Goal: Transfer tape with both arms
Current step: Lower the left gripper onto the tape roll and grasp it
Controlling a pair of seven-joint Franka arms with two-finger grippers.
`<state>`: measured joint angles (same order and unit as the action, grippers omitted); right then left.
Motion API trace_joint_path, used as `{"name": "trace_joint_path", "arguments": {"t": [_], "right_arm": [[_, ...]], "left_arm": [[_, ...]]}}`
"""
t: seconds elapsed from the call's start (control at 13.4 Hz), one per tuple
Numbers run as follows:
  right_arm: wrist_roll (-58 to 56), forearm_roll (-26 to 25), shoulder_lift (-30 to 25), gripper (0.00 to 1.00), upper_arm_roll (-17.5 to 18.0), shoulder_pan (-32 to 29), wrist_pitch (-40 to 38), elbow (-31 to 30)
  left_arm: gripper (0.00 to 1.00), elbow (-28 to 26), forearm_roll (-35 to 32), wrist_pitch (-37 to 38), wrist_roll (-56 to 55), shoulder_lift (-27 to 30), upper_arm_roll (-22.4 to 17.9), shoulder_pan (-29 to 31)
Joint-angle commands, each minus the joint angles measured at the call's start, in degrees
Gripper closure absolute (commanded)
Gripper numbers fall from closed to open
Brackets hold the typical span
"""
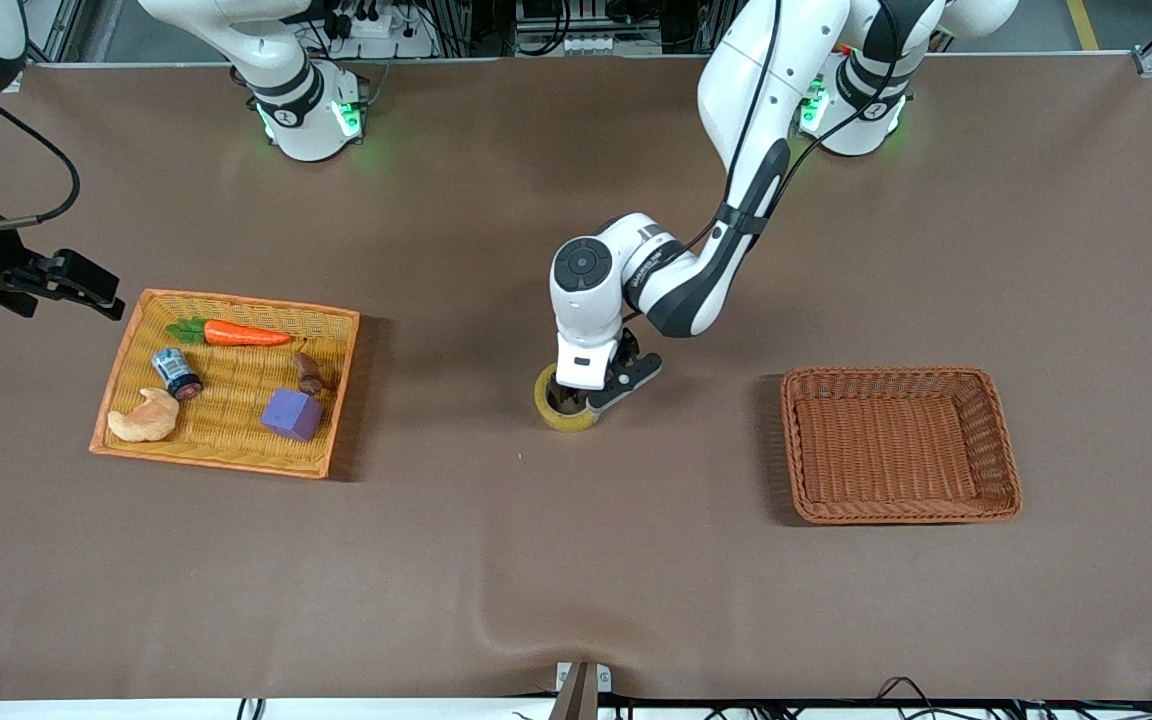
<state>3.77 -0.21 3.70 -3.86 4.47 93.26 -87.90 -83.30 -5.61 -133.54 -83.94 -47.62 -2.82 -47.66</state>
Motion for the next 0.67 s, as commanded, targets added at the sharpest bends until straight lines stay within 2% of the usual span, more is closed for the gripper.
{"name": "trace_joint_path", "arguments": {"t": [0.0,0.07,0.15,0.3,0.37,0.6], "right_arm": [[-0.34,-1.02,0.96,0.0,0.08,-0.69,-3.15,1.51],[-0.34,-0.94,0.96,0.0,0.17,-0.51,-4.47,1.42],[-0.52,-0.5,0.96,0.0,0.26,-0.69,-4.49,0.99],[-0.61,1.78,0.87,0.0,0.0,-1.39,-4.66,0.98],[-0.69,1.79,0.61,0.0,0.08,-1.48,-5.18,0.89],[-5.06,1.87,0.52,0.0,-0.01,-2.18,-4.58,1.51]], "left_arm": [[0.46,1.3,-1.69,-0.49,-4.28,-0.98,-0.96,-0.68],[0.77,1.3,-1.78,-1.02,-5.61,-1.16,-1.05,-0.68],[0.85,1.3,-1.86,-1.2,-5.8,-1.33,-1.14,-0.76],[0.9,1.21,-3.61,-1.29,-6.24,-1.42,-0.96,-0.85],[0.99,1.21,-3.88,-1.29,-6.33,-1.34,-0.96,-0.85],[1.0,1.21,-3.8,-1.29,-5.54,-0.63,-0.96,-0.24]]}}
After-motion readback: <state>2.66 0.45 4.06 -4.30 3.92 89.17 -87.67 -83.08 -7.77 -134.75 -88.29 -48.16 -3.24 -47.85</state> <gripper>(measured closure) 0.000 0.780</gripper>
